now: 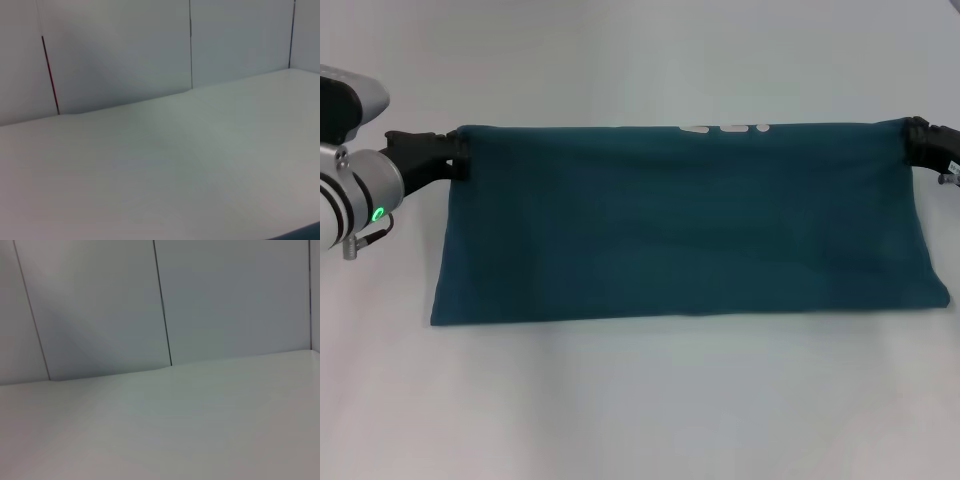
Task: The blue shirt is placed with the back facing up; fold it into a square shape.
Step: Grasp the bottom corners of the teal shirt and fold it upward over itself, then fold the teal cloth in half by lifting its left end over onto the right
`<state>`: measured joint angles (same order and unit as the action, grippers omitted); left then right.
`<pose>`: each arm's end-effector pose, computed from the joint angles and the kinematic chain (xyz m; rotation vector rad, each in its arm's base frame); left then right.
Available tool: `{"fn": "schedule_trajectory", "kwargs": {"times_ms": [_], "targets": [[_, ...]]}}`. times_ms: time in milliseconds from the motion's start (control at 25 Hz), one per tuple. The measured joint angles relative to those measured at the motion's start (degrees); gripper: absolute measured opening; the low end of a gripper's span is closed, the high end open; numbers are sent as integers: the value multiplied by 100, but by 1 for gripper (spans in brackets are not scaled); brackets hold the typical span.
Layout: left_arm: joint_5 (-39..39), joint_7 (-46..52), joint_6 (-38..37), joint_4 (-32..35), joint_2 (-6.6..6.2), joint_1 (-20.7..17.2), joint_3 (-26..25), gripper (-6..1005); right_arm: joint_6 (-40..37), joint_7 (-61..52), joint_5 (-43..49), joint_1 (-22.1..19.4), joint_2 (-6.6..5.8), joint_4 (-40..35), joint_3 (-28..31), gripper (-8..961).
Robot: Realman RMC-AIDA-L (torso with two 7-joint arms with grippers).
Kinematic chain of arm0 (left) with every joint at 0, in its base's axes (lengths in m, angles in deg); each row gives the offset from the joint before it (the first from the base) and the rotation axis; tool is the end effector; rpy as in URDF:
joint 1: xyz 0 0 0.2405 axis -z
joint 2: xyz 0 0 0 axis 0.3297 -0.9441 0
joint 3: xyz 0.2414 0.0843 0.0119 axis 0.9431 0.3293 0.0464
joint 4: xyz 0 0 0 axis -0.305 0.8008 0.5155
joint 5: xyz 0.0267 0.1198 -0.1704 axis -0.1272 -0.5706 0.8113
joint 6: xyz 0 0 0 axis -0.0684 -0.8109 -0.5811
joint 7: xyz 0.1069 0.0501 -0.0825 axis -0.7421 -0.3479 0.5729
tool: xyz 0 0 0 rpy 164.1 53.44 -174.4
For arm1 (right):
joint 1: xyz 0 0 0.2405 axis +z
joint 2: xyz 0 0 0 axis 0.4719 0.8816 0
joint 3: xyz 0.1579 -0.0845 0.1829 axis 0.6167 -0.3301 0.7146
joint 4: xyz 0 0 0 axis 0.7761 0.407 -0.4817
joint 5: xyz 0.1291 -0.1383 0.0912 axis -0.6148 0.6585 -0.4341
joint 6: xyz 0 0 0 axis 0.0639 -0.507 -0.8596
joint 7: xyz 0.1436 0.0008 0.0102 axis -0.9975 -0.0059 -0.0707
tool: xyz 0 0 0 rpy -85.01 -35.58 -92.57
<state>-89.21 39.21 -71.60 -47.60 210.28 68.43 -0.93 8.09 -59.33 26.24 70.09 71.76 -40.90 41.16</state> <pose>-0.2439 0.4705 -0.0046 -1.9981 -0.6949 -0.3305 0.3341 0.4310 0.0494 -1.6792 0.8852 0.5590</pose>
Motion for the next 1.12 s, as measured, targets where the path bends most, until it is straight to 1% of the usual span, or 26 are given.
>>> {"fn": "schedule_trajectory", "kwargs": {"times_ms": [120, 360, 440, 560, 720, 840, 960, 1000, 1120], "targets": [[106, -92, 41, -88, -29, 30, -1, 5, 93, 64, -39, 38, -16, 45, -8, 77], [233, -223, 70, -145, -33, 36, 1, 7, 257, 99, -53, 104, -9, 49, -44, 109], [327, -378, 112, -163, -17, 37, -3, 7, 391, 200, -54, 147, 8, 49, -50, 119], [678, -769, 282, -162, 74, 24, -18, 2, 564, 440, -57, 210, 46, 53, -84, 134], [1090, -902, 320, -229, 72, -26, -38, 50, 701, 510, -65, 237, 93, 48, -125, 155], [1339, -905, 353, -250, 51, -99, -48, 86, 758, 476, -174, 217, 97, 25, -107, 271], [1423, -907, 401, -247, 50, -150, -48, 122, 717, 445, -302, 179, 79, 22, -126, 388], [1430, -907, 428, -247, 50, -161, -44, 134, 697, 416, -316, 168, 70, 22, -129, 410], [1429, -854, 506, -245, 50, -207, -23, 270, 635, 186, -293, 102, 41, 22, -177, 476]]}}
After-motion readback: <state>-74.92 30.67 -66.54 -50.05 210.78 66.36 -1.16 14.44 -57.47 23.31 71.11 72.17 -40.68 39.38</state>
